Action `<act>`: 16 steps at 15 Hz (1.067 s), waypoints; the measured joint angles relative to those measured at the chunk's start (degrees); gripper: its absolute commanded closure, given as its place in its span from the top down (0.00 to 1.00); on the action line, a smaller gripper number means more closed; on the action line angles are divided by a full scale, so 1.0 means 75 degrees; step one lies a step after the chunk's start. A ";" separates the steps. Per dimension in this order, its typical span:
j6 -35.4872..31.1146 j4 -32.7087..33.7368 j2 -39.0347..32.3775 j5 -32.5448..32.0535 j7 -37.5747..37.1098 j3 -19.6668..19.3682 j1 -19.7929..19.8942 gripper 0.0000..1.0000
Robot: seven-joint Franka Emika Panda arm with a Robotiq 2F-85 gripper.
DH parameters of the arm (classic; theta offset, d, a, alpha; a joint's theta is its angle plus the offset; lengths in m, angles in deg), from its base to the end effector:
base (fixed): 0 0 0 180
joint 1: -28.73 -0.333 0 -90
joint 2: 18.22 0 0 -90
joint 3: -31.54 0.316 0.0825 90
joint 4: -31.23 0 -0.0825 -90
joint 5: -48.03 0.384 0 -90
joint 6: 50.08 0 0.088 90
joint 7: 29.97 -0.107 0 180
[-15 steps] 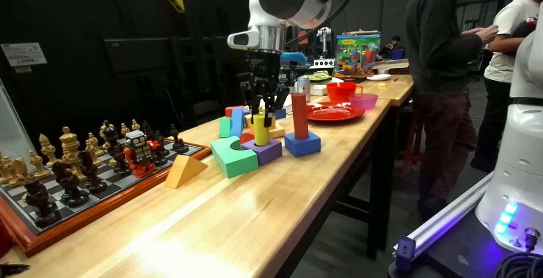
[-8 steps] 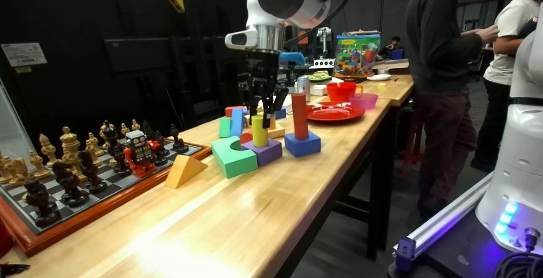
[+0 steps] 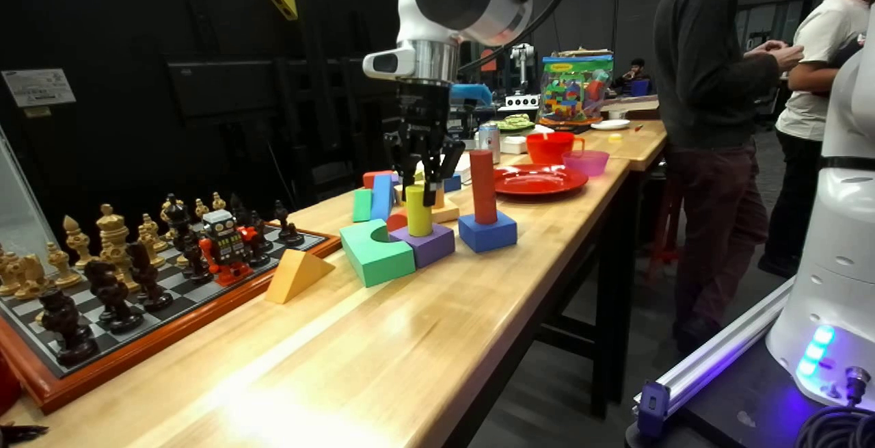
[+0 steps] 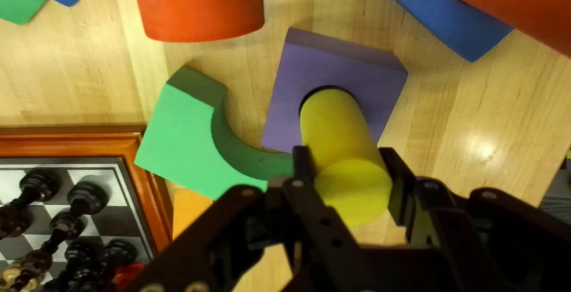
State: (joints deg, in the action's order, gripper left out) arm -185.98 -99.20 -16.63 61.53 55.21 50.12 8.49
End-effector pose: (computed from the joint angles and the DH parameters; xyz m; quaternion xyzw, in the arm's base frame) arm 0.4074 0.3316 0.3787 -0.5353 -0.8384 -0.0883 0.0518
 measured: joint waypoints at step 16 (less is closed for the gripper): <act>-0.0003 0.0026 -0.0009 0.0002 0.0001 -0.0022 0.0071 0.16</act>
State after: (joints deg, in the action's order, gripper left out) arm -186.00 -99.01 -16.70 61.55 55.21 49.95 9.02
